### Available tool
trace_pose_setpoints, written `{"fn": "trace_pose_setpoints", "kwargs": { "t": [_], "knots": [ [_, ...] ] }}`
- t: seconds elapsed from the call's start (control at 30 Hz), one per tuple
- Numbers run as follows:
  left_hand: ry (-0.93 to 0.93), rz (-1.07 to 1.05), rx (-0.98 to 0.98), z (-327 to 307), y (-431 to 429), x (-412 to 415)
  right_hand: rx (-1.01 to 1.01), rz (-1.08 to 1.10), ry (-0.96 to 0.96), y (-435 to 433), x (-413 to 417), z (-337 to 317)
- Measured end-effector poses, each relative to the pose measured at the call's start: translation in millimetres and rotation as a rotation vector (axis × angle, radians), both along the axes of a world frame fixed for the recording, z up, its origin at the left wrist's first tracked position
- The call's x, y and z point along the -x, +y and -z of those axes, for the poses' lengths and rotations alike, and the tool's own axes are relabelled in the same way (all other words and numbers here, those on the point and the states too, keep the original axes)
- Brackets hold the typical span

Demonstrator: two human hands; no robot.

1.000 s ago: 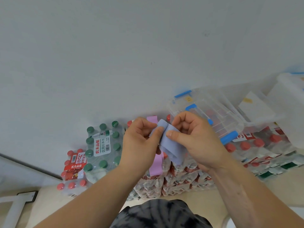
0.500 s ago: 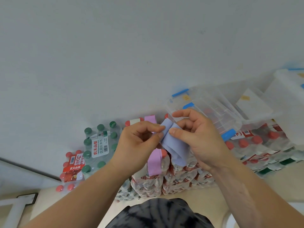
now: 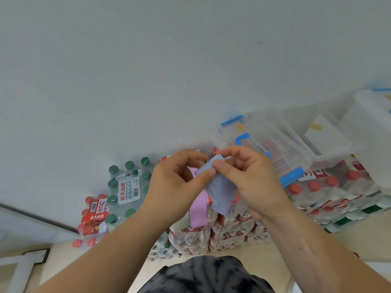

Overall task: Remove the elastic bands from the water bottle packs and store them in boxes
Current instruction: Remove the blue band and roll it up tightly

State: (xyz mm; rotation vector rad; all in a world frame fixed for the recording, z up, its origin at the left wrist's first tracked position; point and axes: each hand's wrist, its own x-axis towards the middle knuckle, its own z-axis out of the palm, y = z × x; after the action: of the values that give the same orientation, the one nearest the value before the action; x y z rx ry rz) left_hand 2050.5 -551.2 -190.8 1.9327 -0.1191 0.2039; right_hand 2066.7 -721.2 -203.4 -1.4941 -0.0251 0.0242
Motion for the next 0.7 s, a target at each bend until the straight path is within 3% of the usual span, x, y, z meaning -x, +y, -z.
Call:
{"fn": "trace_pose_setpoints", "kwargs": {
  "t": [0.17, 0.43, 0.7],
  "knots": [
    [0.133, 0.139, 0.264, -0.4, 0.9, 1.8, -0.071, -0.008, -0.031, -0.2, 3.4, -2.4],
    [0.111, 0.053, 0.183, -0.6, 0.1, -1.5, -0.013, 0.000, 0.040, -2.2, 7.9, -0.8],
    [0.210, 0.053, 0.389, -4.1, -5.8, -0.9, -0.038, 0.054, -0.070, -2.3, 7.2, 1.9]
  ]
}}
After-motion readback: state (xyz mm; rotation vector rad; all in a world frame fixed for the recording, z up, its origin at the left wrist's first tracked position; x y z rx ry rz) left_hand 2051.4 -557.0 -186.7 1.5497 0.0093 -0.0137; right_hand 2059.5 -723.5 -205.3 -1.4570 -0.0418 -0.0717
